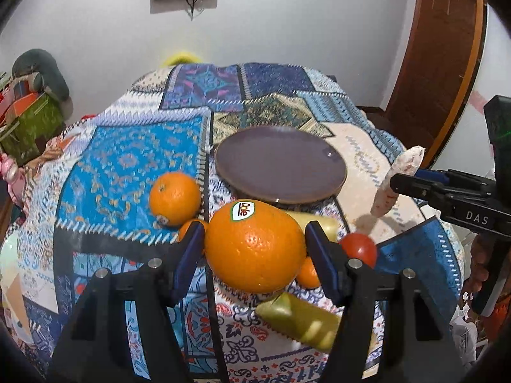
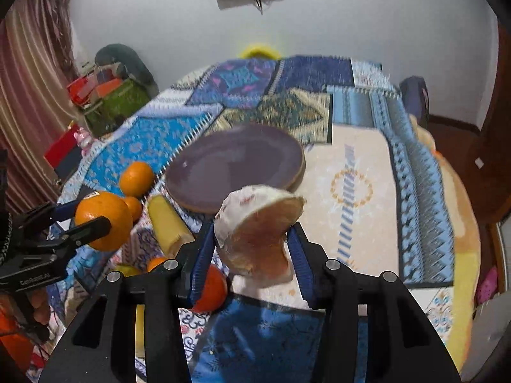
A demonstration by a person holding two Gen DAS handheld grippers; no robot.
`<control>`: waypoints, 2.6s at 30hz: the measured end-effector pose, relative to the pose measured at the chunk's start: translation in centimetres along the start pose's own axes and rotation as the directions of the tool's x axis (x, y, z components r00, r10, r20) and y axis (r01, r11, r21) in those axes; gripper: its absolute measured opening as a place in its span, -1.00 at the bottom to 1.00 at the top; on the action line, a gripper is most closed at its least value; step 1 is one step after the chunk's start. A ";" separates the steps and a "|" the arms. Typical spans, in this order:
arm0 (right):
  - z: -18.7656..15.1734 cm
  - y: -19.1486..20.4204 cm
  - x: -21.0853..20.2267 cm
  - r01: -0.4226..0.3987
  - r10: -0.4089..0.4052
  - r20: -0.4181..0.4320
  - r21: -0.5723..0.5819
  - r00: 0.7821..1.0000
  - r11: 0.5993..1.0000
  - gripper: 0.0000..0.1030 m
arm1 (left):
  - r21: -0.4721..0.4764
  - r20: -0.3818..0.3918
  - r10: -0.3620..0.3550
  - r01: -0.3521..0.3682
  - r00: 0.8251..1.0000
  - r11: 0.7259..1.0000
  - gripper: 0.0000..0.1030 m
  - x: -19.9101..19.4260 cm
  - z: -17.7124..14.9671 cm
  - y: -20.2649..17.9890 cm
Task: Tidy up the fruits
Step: 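Grasp the large Dole orange with the left tool while the right tool lifts the pomelo, then place the pomelo on the purple plate with the right tool while the left tool places the orange beside it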
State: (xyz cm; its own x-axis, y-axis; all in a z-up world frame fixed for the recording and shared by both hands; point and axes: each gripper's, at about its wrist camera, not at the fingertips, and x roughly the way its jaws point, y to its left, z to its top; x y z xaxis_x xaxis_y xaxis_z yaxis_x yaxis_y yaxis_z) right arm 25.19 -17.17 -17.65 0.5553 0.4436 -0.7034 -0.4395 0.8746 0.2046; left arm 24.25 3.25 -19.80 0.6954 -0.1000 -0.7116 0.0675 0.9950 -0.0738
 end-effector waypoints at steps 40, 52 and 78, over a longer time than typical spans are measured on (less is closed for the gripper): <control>7.3 0.3 8.5 0.042 -0.041 0.012 -0.084 0.999 0.996 -0.16 | 0.021 -0.077 -0.020 0.022 0.997 1.000 0.25 11.9 8.0 1.1; 7.4 -0.6 10.9 -0.002 0.001 -0.037 -0.018 0.999 1.000 -0.17 | 0.010 -0.097 -0.023 0.024 0.995 1.000 0.26 13.3 7.9 1.5; 4.2 3.3 0.3 0.019 -0.013 0.046 -0.146 0.999 0.989 0.11 | 0.032 -0.002 0.049 -0.049 0.999 0.998 0.74 0.5 4.7 1.4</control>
State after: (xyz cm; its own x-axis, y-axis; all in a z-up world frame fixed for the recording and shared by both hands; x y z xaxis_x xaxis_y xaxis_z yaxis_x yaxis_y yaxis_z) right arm 26.90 -13.37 -14.28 0.5927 0.4410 -0.6740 -0.5271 0.8451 0.0894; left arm 28.10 4.61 -16.96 0.6962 -0.0513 -0.7160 0.0561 0.9983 -0.0169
